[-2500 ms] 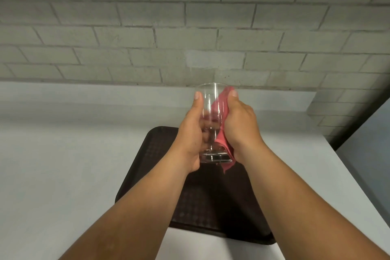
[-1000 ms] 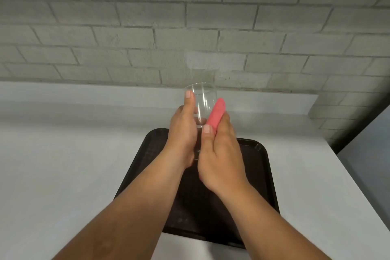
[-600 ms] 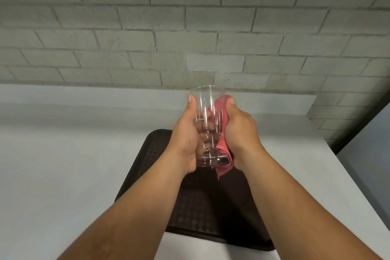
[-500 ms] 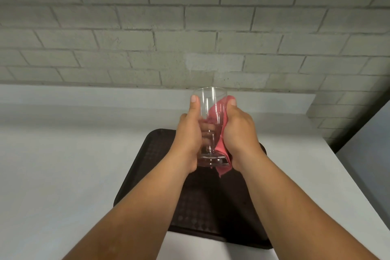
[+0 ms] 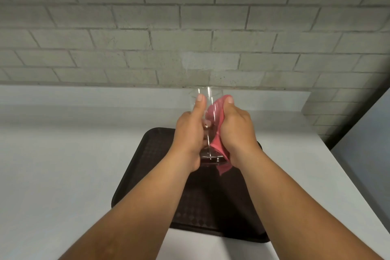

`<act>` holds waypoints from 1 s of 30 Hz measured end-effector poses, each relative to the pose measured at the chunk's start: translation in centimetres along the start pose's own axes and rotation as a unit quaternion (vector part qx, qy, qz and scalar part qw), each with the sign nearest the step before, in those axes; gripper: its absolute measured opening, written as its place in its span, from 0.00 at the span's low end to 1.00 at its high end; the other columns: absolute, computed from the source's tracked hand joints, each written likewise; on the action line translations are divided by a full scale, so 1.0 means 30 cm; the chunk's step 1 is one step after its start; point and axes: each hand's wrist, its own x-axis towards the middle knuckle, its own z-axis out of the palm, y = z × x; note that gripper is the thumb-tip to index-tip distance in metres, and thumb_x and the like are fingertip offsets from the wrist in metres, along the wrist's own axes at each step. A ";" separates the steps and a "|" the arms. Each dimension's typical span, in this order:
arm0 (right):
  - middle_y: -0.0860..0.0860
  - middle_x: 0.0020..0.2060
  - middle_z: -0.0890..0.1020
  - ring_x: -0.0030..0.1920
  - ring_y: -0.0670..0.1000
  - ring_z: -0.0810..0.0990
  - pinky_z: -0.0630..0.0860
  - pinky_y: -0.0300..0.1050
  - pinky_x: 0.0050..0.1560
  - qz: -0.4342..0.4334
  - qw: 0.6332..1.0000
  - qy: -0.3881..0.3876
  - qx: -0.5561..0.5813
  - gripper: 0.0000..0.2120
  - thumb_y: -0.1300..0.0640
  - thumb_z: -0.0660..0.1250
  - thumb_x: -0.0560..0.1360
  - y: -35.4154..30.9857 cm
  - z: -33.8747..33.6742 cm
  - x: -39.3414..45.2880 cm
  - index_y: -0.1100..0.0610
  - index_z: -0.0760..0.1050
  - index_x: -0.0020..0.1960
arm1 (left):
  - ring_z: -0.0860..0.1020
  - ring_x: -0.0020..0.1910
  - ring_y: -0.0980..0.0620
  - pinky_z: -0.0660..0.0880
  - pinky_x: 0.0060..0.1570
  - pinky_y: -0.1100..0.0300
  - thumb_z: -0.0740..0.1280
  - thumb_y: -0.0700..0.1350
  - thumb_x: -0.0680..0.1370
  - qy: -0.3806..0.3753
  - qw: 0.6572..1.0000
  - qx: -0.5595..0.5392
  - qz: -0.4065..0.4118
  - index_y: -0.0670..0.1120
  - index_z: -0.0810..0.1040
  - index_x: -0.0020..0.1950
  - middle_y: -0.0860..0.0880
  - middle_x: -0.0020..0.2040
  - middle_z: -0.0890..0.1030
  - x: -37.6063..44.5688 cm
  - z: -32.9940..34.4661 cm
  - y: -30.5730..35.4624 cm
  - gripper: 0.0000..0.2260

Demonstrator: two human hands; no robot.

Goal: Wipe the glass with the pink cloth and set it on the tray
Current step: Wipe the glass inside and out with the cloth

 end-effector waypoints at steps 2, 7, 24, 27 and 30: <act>0.54 0.38 0.89 0.41 0.55 0.89 0.83 0.58 0.53 0.036 0.998 -0.045 0.040 0.29 0.39 0.51 0.85 0.010 -0.016 -0.018 0.53 0.85 0.44 | 0.83 0.26 0.52 0.78 0.24 0.59 0.65 0.71 0.80 -0.011 0.999 -0.038 -0.034 0.45 0.88 0.45 0.48 0.33 0.86 -0.001 -0.008 0.023 0.30; 0.44 0.62 0.83 0.64 0.46 0.81 0.76 0.41 0.62 -0.086 0.991 -0.056 -0.091 0.25 0.39 0.48 0.84 0.071 0.010 -0.122 0.44 0.72 0.75 | 0.81 0.20 0.57 0.75 0.18 0.63 0.63 0.71 0.80 0.037 0.997 -0.035 -0.064 0.44 0.79 0.55 0.48 0.32 0.87 0.024 -0.016 0.046 0.30; 0.55 0.42 0.87 0.45 0.57 0.87 0.83 0.55 0.49 -0.003 0.998 -0.035 -0.049 0.29 0.39 0.49 0.84 -0.039 0.028 -0.059 0.57 0.81 0.51 | 0.80 0.23 0.54 0.74 0.22 0.63 0.60 0.73 0.80 0.011 1.000 -0.024 0.007 0.44 0.83 0.44 0.49 0.31 0.84 0.025 -0.015 0.053 0.32; 0.53 0.64 0.81 0.64 0.55 0.80 0.78 0.54 0.61 -0.098 0.982 -0.035 -0.155 0.25 0.42 0.48 0.85 0.017 0.069 -0.125 0.54 0.70 0.73 | 0.86 0.37 0.50 0.82 0.37 0.56 0.60 0.73 0.80 0.073 0.996 0.030 0.028 0.45 0.81 0.52 0.47 0.43 0.86 0.055 -0.022 0.049 0.31; 0.54 0.81 0.63 0.79 0.55 0.65 0.67 0.56 0.75 -0.140 0.967 -0.032 -0.209 0.32 0.43 0.49 0.84 0.018 0.097 -0.119 0.55 0.48 0.84 | 0.86 0.56 0.42 0.82 0.61 0.45 0.60 0.73 0.80 0.053 0.997 0.046 0.031 0.40 0.81 0.56 0.42 0.54 0.87 0.048 -0.029 0.044 0.34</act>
